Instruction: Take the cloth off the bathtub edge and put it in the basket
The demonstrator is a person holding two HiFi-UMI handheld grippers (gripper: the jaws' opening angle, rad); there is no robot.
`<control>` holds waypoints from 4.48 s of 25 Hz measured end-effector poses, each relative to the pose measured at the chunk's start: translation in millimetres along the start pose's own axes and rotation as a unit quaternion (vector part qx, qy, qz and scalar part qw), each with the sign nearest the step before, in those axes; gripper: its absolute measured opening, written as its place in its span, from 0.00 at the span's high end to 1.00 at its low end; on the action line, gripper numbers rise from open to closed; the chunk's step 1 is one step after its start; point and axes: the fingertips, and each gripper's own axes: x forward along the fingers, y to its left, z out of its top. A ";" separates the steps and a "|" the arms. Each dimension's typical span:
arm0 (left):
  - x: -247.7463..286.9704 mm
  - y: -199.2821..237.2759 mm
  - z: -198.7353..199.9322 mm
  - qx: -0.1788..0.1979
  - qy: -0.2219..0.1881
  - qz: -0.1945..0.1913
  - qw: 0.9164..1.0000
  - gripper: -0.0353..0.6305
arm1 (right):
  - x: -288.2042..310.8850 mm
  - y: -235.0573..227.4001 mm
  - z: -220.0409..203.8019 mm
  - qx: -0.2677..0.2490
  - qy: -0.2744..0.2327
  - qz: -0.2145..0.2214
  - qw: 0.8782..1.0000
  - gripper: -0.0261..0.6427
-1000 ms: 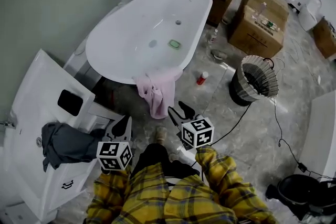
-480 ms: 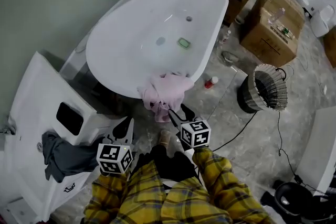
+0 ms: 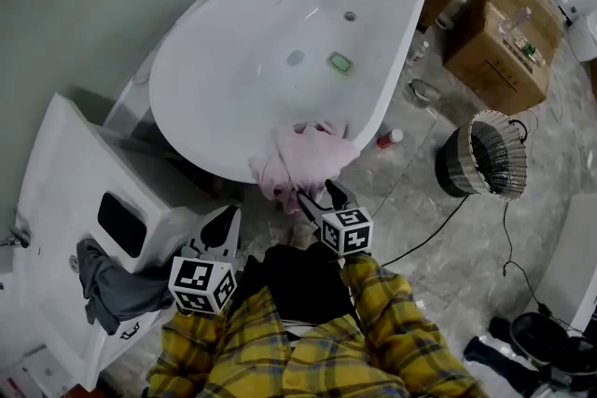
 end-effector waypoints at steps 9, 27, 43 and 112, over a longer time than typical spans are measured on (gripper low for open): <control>6.8 4.7 -6.5 -0.005 0.014 0.001 1.000 0.90 | 7.1 -3.0 2.1 0.001 0.000 -0.007 1.000 0.59; 11.7 -14.7 6.7 0.009 -0.008 -0.027 1.000 0.90 | -43.3 8.9 33.9 -0.015 -0.040 -0.004 0.999 0.85; 17.6 -42.8 44.4 0.035 -0.068 -0.087 0.993 0.90 | -134.3 44.9 154.1 -0.047 -0.158 0.021 0.986 0.85; 203.5 -532.2 179.9 0.179 -0.140 -0.420 0.879 0.90 | -601.6 -203.0 260.6 -0.031 -0.394 -0.232 0.889 0.85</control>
